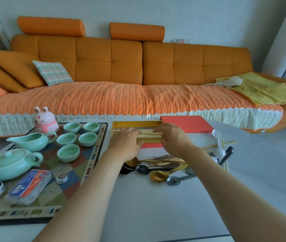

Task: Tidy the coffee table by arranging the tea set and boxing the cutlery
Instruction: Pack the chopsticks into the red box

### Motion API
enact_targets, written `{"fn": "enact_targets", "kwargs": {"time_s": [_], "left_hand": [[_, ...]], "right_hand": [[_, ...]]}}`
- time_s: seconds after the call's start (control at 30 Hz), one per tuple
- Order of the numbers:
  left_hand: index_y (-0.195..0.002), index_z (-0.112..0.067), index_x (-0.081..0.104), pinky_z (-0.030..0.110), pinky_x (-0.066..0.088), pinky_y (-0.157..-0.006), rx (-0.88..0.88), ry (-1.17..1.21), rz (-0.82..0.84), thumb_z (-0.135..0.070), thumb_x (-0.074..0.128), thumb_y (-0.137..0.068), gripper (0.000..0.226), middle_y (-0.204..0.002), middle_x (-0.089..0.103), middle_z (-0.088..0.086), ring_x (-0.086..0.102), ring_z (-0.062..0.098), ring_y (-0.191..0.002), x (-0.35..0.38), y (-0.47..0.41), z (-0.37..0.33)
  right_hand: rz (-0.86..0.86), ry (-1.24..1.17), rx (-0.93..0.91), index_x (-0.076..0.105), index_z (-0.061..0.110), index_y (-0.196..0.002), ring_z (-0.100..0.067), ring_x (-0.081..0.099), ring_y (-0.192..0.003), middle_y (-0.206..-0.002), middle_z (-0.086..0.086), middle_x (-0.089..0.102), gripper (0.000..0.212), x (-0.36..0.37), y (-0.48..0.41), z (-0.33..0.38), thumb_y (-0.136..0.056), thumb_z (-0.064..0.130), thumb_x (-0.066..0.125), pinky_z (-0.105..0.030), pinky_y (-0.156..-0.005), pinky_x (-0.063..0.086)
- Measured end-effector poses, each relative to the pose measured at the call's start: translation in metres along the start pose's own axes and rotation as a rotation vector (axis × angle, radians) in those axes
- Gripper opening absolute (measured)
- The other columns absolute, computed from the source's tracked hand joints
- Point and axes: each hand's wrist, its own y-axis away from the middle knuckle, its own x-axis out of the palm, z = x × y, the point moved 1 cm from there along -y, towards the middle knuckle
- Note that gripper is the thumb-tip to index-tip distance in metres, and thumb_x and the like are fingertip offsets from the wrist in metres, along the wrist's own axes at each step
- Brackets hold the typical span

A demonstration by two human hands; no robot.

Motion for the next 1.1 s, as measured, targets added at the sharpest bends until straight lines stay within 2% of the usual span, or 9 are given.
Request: {"fn": "enact_targets", "kwargs": {"time_s": [0.1,0.2,0.33,0.5,0.6,0.67,0.8,1.0,1.1], "left_hand": [[-0.136,-0.026,0.053,0.035,0.032,-0.103,0.086,0.057,-0.114,-0.034,0.049,-0.1,0.037,-0.132,0.053,-0.005,0.044,0.018,-0.125,-0.003,-0.001,-0.019],[-0.124,-0.024,0.063,0.032,0.038,-0.096,0.181,0.098,-0.197,-0.025,0.048,-0.099,0.028,-0.118,0.058,-0.005,0.05,0.017,-0.113,-0.002,-0.001,-0.04],[-0.118,-0.024,0.065,0.028,0.042,-0.084,0.227,0.161,-0.174,-0.023,0.047,-0.1,0.026,-0.114,0.059,-0.005,0.051,0.016,-0.108,0.007,-0.004,-0.065],[-0.123,-0.025,0.063,0.023,0.043,-0.08,0.236,0.216,-0.104,-0.024,0.048,-0.1,0.027,-0.122,0.06,-0.008,0.054,0.013,-0.112,0.02,-0.006,-0.087],[-0.127,-0.024,0.062,0.027,0.047,-0.087,0.231,0.218,-0.056,-0.022,0.049,-0.1,0.03,-0.131,0.059,-0.008,0.055,0.014,-0.116,0.024,-0.007,-0.095],[-0.13,-0.023,0.061,0.031,0.05,-0.088,0.222,0.208,-0.017,-0.023,0.049,-0.1,0.032,-0.13,0.06,-0.006,0.057,0.016,-0.115,0.026,-0.006,-0.097],[-0.121,-0.025,0.068,0.032,0.053,-0.079,0.207,0.163,0.073,-0.029,0.048,-0.101,0.029,-0.114,0.065,-0.003,0.061,0.018,-0.099,0.031,-0.005,-0.093],[-0.103,-0.022,0.075,0.037,0.056,-0.073,0.175,0.113,0.095,-0.031,0.045,-0.1,0.031,-0.095,0.064,-0.004,0.061,0.017,-0.085,0.033,-0.007,-0.087],[-0.101,-0.018,0.074,0.032,0.053,-0.068,0.154,0.079,0.044,-0.028,0.046,-0.101,0.03,-0.091,0.063,-0.001,0.06,0.018,-0.081,0.03,-0.008,-0.085]], "right_hand": [[-0.039,0.03,0.058,0.072,0.021,-0.108,-0.021,0.061,-0.097,-0.109,0.002,0.064,0.034,-0.019,0.01,-0.015,-0.092,0.005,0.046,-0.035,-0.08,0.051],[0.109,0.182,0.239,0.071,0.026,-0.102,-0.018,0.062,-0.095,-0.108,0.007,0.062,0.031,-0.033,0.024,-0.033,-0.093,0.014,0.043,-0.031,-0.076,0.053],[0.195,0.426,0.439,0.054,0.017,-0.065,-0.02,0.058,-0.069,-0.076,-0.001,0.06,0.025,-0.044,0.042,-0.05,-0.087,0.019,0.04,-0.038,-0.075,0.056],[0.262,0.319,0.529,0.064,0.01,-0.087,-0.026,0.057,-0.078,-0.081,-0.007,0.059,0.022,-0.042,0.048,-0.056,-0.09,0.023,0.047,-0.037,-0.07,0.05],[0.296,0.18,0.447,0.07,0.015,-0.111,-0.021,0.062,-0.093,-0.112,-0.005,0.066,0.034,-0.037,0.044,-0.052,-0.091,0.012,0.043,-0.03,-0.077,0.055],[0.298,0.047,0.417,0.067,0.023,-0.122,-0.014,0.06,-0.091,-0.125,0.0,0.062,0.047,-0.035,0.041,-0.046,-0.089,0.004,0.039,-0.018,-0.066,0.05],[0.227,-0.101,0.375,0.065,0.026,-0.125,-0.016,0.062,-0.105,-0.129,-0.001,0.063,0.059,-0.03,0.038,-0.043,-0.087,-0.006,0.035,-0.022,-0.08,0.054],[0.229,0.097,0.375,0.062,0.031,-0.127,-0.021,0.055,-0.117,-0.134,-0.003,0.056,0.051,-0.021,0.037,-0.063,-0.094,-0.003,0.044,-0.031,-0.099,0.049],[0.21,0.103,0.346,0.067,0.033,-0.12,-0.019,0.055,-0.112,-0.128,-0.001,0.058,0.04,-0.017,0.035,-0.068,-0.094,0.005,0.054,-0.028,-0.095,0.046]]}}
